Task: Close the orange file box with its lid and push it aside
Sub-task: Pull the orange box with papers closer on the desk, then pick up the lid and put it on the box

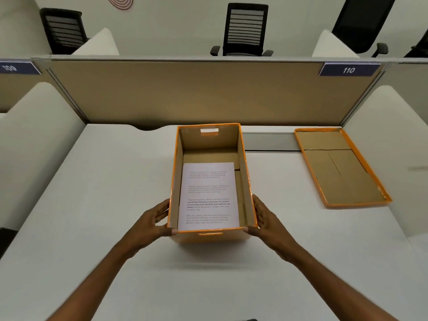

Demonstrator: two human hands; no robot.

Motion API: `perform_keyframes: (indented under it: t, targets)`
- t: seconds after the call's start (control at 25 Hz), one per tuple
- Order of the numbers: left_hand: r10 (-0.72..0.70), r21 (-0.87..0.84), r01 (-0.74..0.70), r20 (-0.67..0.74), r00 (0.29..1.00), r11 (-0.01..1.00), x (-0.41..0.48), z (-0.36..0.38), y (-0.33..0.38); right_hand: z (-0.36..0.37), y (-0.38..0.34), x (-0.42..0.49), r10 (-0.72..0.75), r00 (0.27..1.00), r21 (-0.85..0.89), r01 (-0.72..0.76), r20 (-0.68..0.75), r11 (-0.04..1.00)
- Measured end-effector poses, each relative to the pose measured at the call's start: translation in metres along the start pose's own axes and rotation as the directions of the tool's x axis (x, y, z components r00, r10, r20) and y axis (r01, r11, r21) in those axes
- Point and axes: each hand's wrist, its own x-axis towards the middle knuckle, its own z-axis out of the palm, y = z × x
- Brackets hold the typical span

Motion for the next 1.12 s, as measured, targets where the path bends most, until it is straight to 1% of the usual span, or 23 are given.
perform_keyframes:
  t: [0.12,0.28,0.4,0.44,0.48,0.52,0.56,0.6,0.64,0.72,0.8,0.88,0.92,0.96,1.0,1.12]
  targets:
    - [-0.028,-0.019,0.028,-0.009,1.0,0.999,-0.002,0.0,-0.016,0.011,0.01,0.004,0.014,1.0,0.026,-0.015,0.027,1.0]
    - [-0.033,0.002,0.033,-0.001,0.999,0.999,0.004,-0.001,-0.021,0.013,0.007,0.008,0.056,0.998,0.026,-0.057,0.039,0.998]
    - [-0.048,0.004,0.048,-0.03,0.998,0.999,0.006,0.004,-0.02,0.014,0.003,0.008,0.082,0.997,0.015,-0.082,0.01,0.996]
    - [-0.08,0.014,0.081,-0.073,0.994,0.997,0.005,0.008,-0.017,0.014,0.001,0.008,0.108,0.994,0.002,-0.107,-0.017,0.994]
    - [-0.109,0.045,0.117,-0.149,0.983,0.992,0.005,0.014,-0.011,0.012,-0.001,0.008,0.13,0.99,-0.023,-0.132,-0.06,0.991]
    - [-0.1,0.089,0.125,-0.246,0.964,0.988,0.004,0.02,-0.004,0.007,-0.003,0.008,0.135,0.985,-0.054,-0.141,-0.111,0.988]
    - [-0.041,0.132,0.089,-0.331,0.943,0.987,0.005,0.028,0.007,-0.002,-0.004,0.007,0.119,0.978,-0.089,-0.136,-0.171,0.987]
    - [0.053,0.17,0.015,-0.386,0.921,0.985,0.007,0.037,0.019,-0.013,-0.004,0.005,0.093,0.968,-0.128,-0.125,-0.235,0.984]
    - [0.158,0.205,-0.079,-0.4,0.903,0.975,0.011,0.048,0.033,-0.028,-0.004,0.001,0.071,0.951,-0.154,-0.122,-0.301,0.98]
    - [0.335,0.254,-0.259,-0.332,0.882,0.932,0.022,0.076,0.066,-0.061,0.003,-0.01,0.063,0.907,-0.163,-0.143,-0.417,0.976]
    - [0.479,0.29,-0.417,-0.195,0.856,0.862,0.036,0.119,0.101,-0.102,0.018,-0.026,0.071,0.863,-0.182,-0.185,-0.5,0.966]
    - [0.607,0.341,-0.564,-0.026,0.794,0.752,0.053,0.171,0.134,-0.149,0.037,-0.037,0.085,0.834,-0.219,-0.24,-0.546,0.946]
    - [0.649,0.363,-0.621,0.055,0.759,0.695,0.064,0.2,0.147,-0.173,0.046,-0.042,0.092,0.828,-0.249,-0.27,-0.553,0.93]
    - [0.665,0.382,-0.653,0.123,0.737,0.654,0.078,0.231,0.16,-0.199,0.058,-0.047,0.097,0.828,-0.289,-0.3,-0.553,0.909]
    - [0.656,0.399,-0.663,0.178,0.734,0.633,0.092,0.261,0.169,-0.222,0.068,-0.051,0.101,0.83,-0.328,-0.324,-0.548,0.887]
    - [0.58,0.453,-0.637,0.277,0.766,0.624,0.141,0.338,0.187,-0.285,0.099,-0.057,0.098,0.841,-0.401,-0.352,-0.533,0.845]
